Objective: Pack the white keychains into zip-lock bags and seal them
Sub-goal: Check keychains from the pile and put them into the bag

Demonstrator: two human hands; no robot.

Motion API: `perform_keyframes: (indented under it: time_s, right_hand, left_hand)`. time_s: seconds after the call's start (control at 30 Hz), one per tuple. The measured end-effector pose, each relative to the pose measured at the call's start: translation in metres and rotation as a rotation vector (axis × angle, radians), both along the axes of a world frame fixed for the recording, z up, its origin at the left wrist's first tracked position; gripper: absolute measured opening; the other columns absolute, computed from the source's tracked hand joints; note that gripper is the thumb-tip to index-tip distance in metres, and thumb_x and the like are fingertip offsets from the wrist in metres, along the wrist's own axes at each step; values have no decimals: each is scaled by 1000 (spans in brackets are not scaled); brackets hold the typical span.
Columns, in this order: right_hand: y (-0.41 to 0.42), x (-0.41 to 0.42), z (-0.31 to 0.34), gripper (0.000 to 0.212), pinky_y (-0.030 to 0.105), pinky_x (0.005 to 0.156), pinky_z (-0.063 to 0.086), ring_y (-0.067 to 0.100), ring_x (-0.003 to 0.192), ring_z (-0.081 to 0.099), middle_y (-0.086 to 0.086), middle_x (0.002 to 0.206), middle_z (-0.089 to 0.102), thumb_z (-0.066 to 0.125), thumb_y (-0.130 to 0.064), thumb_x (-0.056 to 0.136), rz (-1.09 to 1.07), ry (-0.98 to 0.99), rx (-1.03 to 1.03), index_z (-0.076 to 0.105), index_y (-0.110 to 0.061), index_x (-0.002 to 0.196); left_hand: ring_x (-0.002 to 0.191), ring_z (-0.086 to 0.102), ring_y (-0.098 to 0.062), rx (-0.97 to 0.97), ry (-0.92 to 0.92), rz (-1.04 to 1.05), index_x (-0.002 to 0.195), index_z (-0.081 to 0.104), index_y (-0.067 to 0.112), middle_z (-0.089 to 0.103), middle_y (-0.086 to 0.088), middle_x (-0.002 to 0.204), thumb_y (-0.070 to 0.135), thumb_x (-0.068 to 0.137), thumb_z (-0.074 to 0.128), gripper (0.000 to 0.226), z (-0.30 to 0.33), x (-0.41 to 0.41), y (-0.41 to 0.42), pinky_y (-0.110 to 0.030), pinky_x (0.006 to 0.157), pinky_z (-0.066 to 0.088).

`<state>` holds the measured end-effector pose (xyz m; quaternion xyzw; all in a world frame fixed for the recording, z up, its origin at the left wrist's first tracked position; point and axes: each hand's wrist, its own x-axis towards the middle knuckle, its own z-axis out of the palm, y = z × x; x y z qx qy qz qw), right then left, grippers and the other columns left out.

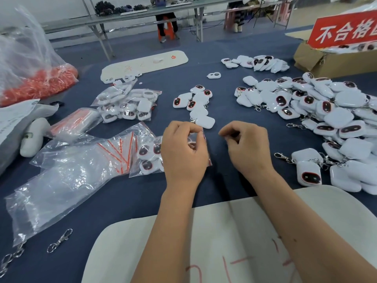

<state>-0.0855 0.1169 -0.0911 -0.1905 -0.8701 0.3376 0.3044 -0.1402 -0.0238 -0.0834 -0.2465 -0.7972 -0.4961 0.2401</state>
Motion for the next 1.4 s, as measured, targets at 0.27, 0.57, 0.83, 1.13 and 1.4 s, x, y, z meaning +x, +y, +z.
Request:
perform_keyframes:
  time_s: [0.27,0.57,0.83,1.13,1.4]
  right_hand:
    - [-10,1,6,67,23,74,54,6,75,61,-5,126,63,53,17,92,561,66,-599,60,-33,136]
    - [-6,-3,0,33,32,92,58,18,103,76,2,108,80,75,5,89,366,198,-785,69,-15,114]
    - [-4,-4,-1,20,17,78,56,10,88,75,1,93,81,76,-1,90,355,212,-732,80,-20,96]
    - [-5,-4,-1,26,20,74,57,10,84,74,1,94,80,77,2,88,372,246,-722,80,-20,102]
    - [-4,-3,0,27,21,72,56,10,88,73,2,101,81,68,4,94,421,192,-740,80,-15,109]
  left_hand:
    - [107,63,-7,69,-137,-48,126,71,12,72,1,117,18,100,55,31,4,-1,-1,-28,95,51]
    - [81,65,-5,88,-268,-90,112,71,18,72,10,90,3,89,64,28,1,-6,-3,-21,80,53]
    - [88,69,-13,91,-396,-216,98,76,19,76,9,90,8,86,59,24,2,-4,-2,-37,82,57]
    - [86,73,-12,235,-443,-198,102,79,15,78,6,91,14,93,74,10,0,-9,-3,-25,79,59]
    - [85,74,-15,293,-460,-237,105,77,10,78,-1,91,15,90,79,16,1,-10,-6,-28,77,60]
